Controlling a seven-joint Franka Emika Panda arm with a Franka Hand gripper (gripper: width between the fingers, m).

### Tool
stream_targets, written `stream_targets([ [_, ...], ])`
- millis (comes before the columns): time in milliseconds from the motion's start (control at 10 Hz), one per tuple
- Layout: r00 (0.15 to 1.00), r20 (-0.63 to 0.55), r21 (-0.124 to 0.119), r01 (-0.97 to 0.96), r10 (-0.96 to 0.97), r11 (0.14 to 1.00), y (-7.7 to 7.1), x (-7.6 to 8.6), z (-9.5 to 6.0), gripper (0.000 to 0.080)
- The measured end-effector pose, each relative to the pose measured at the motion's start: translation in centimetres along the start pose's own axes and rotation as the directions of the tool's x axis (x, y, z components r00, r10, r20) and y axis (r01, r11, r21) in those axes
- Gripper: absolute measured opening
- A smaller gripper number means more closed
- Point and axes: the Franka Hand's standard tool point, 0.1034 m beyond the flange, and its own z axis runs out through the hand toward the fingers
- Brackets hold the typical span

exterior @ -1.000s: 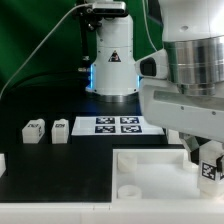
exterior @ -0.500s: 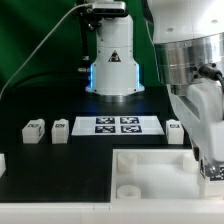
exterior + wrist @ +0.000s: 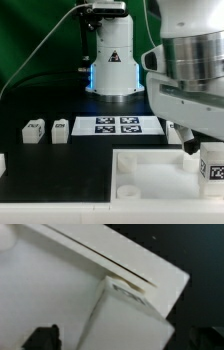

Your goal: Assemble one leg

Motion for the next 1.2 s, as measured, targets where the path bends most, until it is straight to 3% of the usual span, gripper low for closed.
stream_targets([
  [200, 0.986, -0.007, 0.0, 0.164, -0.164, 0.986, 0.14, 0.29, 0.11, 0.0648],
  [300, 0.947, -0.014, -0.017, 0.32, -0.32, 0.947, 0.23, 0.28, 0.18, 0.0649],
  [500, 0.749, -0.006, -0.066, 0.66, -0.662, 0.748, 0.08, -0.18, 0.34, 0.0649],
  [700, 0.541, -0.01, -0.074, 0.838, -0.841, 0.54, -0.33, 0.01, 0.18, 0.0649],
  [800, 0.594, -0.015, -0.071, 0.802, -0.804, 0.593, -0.28, 0.01, 0.24, 0.0649],
  [900, 0.59, -0.014, -0.072, 0.805, -0.808, 0.589, -0.25, 0.04, 0.26, 0.0528],
  [1000, 0.595, -0.014, -0.071, 0.801, -0.804, 0.594, -0.25, 0.05, 0.27, 0.0528],
  [1100, 0.68, -0.022, -0.067, 0.73, -0.733, 0.68, -0.28, -0.02, 0.29, 0.0352],
  [1200, 0.762, -0.029, -0.065, 0.645, -0.648, 0.761, -0.24, -0.01, 0.32, 0.0352],
])
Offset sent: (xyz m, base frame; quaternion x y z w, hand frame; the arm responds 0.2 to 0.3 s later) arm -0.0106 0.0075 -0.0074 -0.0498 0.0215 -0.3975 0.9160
